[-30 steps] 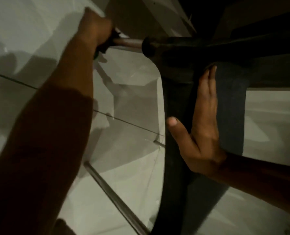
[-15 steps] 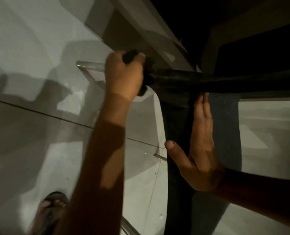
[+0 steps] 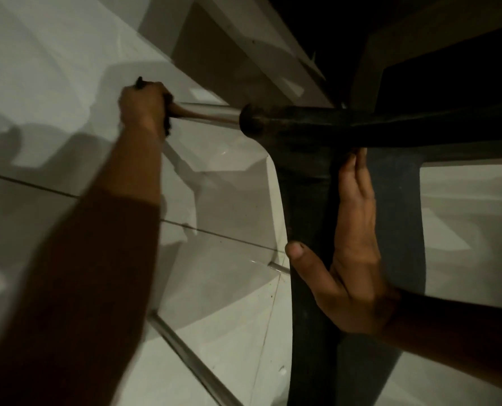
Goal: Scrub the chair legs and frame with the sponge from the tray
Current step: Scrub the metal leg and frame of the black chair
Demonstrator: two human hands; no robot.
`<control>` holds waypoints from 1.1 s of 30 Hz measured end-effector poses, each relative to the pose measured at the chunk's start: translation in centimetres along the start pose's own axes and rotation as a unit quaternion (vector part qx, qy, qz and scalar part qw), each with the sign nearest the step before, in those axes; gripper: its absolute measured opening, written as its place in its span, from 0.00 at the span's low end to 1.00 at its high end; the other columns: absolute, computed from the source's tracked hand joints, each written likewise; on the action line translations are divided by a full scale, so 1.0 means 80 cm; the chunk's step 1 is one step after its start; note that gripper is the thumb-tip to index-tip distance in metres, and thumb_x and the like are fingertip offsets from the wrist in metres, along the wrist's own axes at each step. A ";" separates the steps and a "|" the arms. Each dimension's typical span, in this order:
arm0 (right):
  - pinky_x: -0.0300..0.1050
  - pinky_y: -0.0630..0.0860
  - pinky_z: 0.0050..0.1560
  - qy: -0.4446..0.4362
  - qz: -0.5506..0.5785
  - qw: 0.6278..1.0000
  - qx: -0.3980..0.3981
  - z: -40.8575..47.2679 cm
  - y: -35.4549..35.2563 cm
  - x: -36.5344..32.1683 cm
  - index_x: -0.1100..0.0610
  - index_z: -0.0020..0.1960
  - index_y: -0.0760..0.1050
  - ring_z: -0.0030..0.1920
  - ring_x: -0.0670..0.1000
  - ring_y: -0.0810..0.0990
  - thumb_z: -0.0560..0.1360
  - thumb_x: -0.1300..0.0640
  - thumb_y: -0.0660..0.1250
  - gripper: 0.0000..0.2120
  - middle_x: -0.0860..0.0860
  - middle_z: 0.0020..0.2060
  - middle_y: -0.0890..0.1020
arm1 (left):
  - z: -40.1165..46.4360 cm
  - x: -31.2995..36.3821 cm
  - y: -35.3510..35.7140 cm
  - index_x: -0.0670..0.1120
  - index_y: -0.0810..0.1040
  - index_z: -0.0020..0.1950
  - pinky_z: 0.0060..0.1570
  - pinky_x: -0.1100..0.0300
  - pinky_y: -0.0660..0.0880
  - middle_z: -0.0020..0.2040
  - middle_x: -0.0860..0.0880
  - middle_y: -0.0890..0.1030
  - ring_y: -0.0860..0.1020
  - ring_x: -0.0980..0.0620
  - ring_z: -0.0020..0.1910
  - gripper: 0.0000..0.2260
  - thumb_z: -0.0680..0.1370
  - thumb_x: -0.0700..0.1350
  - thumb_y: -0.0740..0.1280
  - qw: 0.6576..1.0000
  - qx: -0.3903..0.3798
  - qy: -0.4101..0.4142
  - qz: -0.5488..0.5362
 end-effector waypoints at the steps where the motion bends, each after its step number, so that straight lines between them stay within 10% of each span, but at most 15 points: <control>1: 0.63 0.48 0.85 0.007 0.002 1.000 -0.001 0.000 0.000 0.000 0.59 0.83 0.41 0.86 0.53 0.42 0.74 0.35 0.63 0.50 0.59 0.85 0.45 | -0.036 -0.002 0.004 0.44 0.83 0.64 0.39 0.54 0.83 0.48 0.49 0.85 0.80 0.53 0.31 0.14 0.80 0.45 0.69 0.999 0.004 0.039 -0.017; 7: 0.65 0.50 0.84 0.001 -0.016 1.000 -0.006 0.000 0.001 0.002 0.59 0.82 0.42 0.86 0.59 0.44 0.77 0.33 0.61 0.49 0.63 0.85 0.46 | -0.215 -0.023 0.036 0.54 0.81 0.60 0.44 0.71 0.82 0.61 0.49 0.83 0.84 0.54 0.56 0.12 0.77 0.48 0.72 0.959 -0.061 0.234 -0.145; 18: 0.45 0.43 0.85 -0.013 0.002 1.000 0.007 -0.003 -0.007 0.003 0.60 0.85 0.46 0.86 0.58 0.48 0.78 0.36 0.62 0.47 0.61 0.85 0.48 | -0.048 -0.014 -0.006 0.44 0.77 0.46 0.26 0.60 0.72 0.43 0.39 0.80 0.74 0.47 0.21 0.04 0.79 0.44 0.67 0.998 -0.023 0.056 0.006; 21: 0.59 0.49 0.85 0.011 0.030 0.999 0.014 -0.004 -0.005 0.002 0.60 0.85 0.48 0.85 0.61 0.49 0.79 0.40 0.64 0.45 0.62 0.85 0.48 | -0.111 -0.004 0.005 0.51 0.76 0.45 0.25 0.60 0.73 0.43 0.43 0.85 0.78 0.48 0.20 0.05 0.80 0.48 0.65 0.995 -0.043 0.085 0.014; 29: 0.55 0.44 0.85 0.127 -0.036 0.988 -0.076 -0.003 -0.017 -0.101 0.61 0.84 0.40 0.86 0.61 0.43 0.78 0.57 0.69 0.47 0.61 0.85 0.43 | -0.337 0.056 -0.061 0.39 0.82 0.62 0.41 0.49 0.79 0.43 0.40 0.81 0.78 0.41 0.38 0.15 0.76 0.38 0.69 0.989 -0.031 0.108 -0.093; 33: 0.47 0.39 0.78 0.014 0.054 0.998 -0.019 0.005 -0.021 -0.245 0.56 0.85 0.43 0.86 0.58 0.46 0.75 0.68 0.69 0.48 0.57 0.86 0.46 | -0.463 0.124 -0.180 0.49 0.82 0.58 0.55 0.41 0.84 0.53 0.40 0.86 0.85 0.36 0.50 0.11 0.76 0.41 0.71 0.962 0.036 0.271 0.006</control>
Point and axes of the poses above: each hand's wrist, its own z-axis towards the middle knuckle, its own y-axis out of the palm, x = y × z, the point moved 3 cm from there along z, towards the middle knuckle
